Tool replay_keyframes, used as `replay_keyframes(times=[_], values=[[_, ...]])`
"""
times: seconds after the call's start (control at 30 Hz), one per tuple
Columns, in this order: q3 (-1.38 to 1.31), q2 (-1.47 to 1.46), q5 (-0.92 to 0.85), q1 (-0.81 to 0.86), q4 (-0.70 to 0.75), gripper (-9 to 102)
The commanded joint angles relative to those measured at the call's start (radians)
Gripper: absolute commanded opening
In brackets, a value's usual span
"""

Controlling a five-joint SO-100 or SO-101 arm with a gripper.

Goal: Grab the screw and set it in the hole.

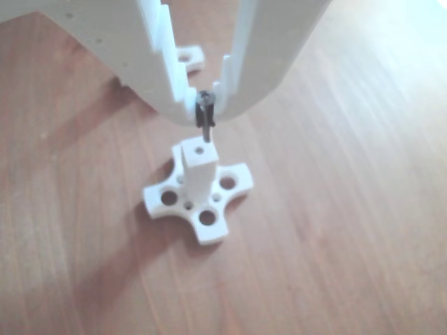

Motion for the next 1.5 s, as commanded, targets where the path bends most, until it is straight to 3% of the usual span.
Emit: replay_keyframes(times=[0.0,0.77,1.47], values=[[-0.100,0.012,-0.009,-0.028,0.017,-4],[-0.094,0.035,0.060,-0.204,0.069,-4],[-0.021,0.063,0.109,-0.308,0.032,-4]])
